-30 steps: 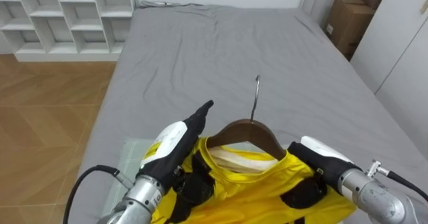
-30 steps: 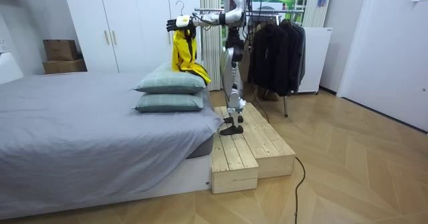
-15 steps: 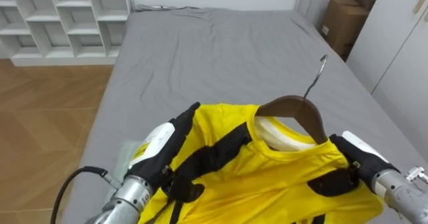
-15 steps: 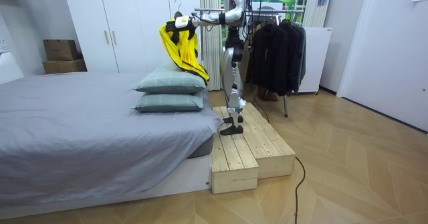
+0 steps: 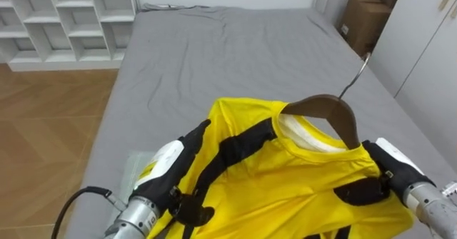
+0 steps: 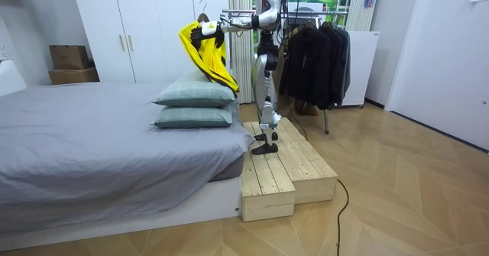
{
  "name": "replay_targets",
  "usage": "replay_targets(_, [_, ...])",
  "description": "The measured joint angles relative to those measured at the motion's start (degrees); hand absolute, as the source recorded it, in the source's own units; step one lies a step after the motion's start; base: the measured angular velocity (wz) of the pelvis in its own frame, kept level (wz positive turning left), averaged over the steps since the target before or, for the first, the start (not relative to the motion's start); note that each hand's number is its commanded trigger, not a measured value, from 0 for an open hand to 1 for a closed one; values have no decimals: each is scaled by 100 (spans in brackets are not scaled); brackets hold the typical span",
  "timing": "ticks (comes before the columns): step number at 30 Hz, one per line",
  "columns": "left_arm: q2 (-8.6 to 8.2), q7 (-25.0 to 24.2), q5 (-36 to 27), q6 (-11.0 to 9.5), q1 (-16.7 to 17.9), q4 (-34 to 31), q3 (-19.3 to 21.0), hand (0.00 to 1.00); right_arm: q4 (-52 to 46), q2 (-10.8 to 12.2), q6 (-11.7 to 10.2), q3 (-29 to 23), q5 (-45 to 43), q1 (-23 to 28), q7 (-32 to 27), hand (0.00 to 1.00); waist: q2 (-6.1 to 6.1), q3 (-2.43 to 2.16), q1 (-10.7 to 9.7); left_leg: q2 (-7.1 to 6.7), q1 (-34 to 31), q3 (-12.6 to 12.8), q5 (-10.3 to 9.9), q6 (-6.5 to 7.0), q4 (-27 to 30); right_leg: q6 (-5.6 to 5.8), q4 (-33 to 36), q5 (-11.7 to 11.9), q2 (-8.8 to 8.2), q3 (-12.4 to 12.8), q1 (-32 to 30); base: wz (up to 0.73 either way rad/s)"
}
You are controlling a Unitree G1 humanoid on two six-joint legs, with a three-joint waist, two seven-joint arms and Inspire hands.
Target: Hang clothes
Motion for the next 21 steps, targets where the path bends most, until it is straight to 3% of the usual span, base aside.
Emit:
replay_targets(5, [-41, 37, -3, -15, 39, 243, 357, 0, -83, 0, 0, -53, -202, 2, -90, 100, 16, -12, 2, 3, 24, -1, 0, 0, -1, 0, 8, 0, 3, 10, 15, 0])
replay_targets(8, [-126, 139, -140, -26, 119, 474, 633, 0, -172, 0, -1, -182, -374, 3, -123, 100, 67, -51, 40, -3, 52, -4, -1, 1, -15, 0, 11, 0, 0, 8, 30, -2])
replay_targets(10, [-121, 304, -214, -84, 398, 582, 923, 0, -359, -20, -2, -237, -496, 31, -148, 100, 107, -90, 59, 4, 102, 16, -1, 0, -30, 0, 30, 0, 6, 61, 41, -10])
replay_targets(15, [-136, 755, -305, -186, 820, 1042, 1601, 0, -1124, -40, -11, -486, -493, 529, -165, 100, 92, -93, 211, 25, 325, 44, -4, -7, -145, -2, 71, -5, 32, 131, 145, -7])
replay_targets(21, [-183, 1149, -582, -189, 917, 2028, 2250, 0, -1761, -85, -9, -709, -514, 852, -165, 100, 79, -86, 360, -6, 340, 50, -9, 1, -208, 9, 53, -12, 11, 147, 142, -2])
